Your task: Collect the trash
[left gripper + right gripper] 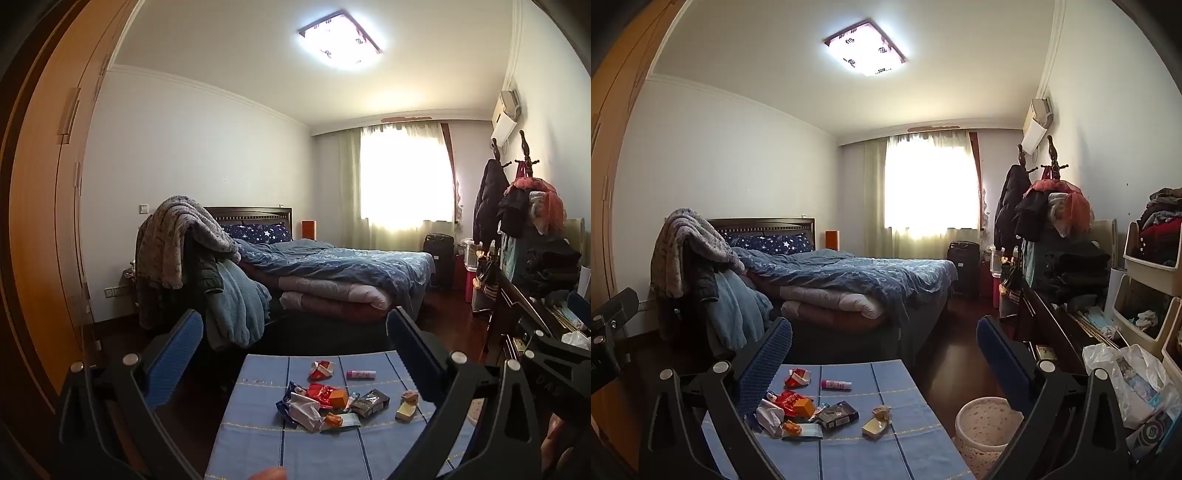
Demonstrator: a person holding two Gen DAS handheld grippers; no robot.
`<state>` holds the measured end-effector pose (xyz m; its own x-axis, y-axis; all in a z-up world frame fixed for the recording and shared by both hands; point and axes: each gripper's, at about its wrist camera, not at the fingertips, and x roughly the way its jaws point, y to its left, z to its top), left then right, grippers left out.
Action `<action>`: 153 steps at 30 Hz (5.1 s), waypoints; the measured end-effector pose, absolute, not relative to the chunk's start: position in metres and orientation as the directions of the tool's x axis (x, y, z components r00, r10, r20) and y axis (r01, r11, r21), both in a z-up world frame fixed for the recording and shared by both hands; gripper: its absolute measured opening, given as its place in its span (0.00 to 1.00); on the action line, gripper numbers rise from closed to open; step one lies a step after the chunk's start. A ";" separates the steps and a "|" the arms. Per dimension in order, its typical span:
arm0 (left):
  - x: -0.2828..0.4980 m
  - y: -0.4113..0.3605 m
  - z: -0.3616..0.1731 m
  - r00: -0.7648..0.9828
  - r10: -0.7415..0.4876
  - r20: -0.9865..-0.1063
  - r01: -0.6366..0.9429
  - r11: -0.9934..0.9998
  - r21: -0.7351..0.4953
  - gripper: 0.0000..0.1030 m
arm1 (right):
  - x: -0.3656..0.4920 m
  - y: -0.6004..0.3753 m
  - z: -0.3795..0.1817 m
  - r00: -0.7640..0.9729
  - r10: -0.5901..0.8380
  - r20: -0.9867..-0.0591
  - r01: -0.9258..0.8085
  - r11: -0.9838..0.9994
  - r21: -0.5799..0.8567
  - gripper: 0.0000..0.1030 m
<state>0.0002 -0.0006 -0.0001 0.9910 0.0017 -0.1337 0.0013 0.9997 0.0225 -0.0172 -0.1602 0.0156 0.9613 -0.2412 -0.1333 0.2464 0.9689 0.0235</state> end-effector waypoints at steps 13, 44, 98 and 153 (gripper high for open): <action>0.003 -0.002 0.002 0.991 -0.002 -0.131 0.003 1.000 0.007 0.97 | -0.017 -0.161 0.017 0.963 -0.235 -0.131 0.240 0.970 0.030 0.97; -0.001 0.000 -0.006 0.991 0.008 -0.133 -0.008 1.000 -0.002 0.97 | -0.013 -0.155 0.008 0.963 -0.229 -0.141 0.235 0.972 0.028 0.97; 0.314 0.008 -0.276 0.692 -0.082 -0.717 0.000 0.994 -0.114 0.96 | 0.202 -0.171 -0.181 0.773 -0.065 -0.631 0.104 0.994 0.025 0.97; 0.280 -0.019 -0.248 0.712 -0.257 -0.654 0.161 0.966 -0.204 0.24 | 0.238 -0.241 -0.260 0.617 0.082 -0.783 0.194 0.948 0.252 0.51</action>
<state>0.2798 -0.0190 -0.2479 0.7116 -0.2573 -0.6538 0.1615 0.9655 -0.2043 0.2381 -0.2405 -0.2604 0.6169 0.0824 -0.7827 0.1935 0.9481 0.2524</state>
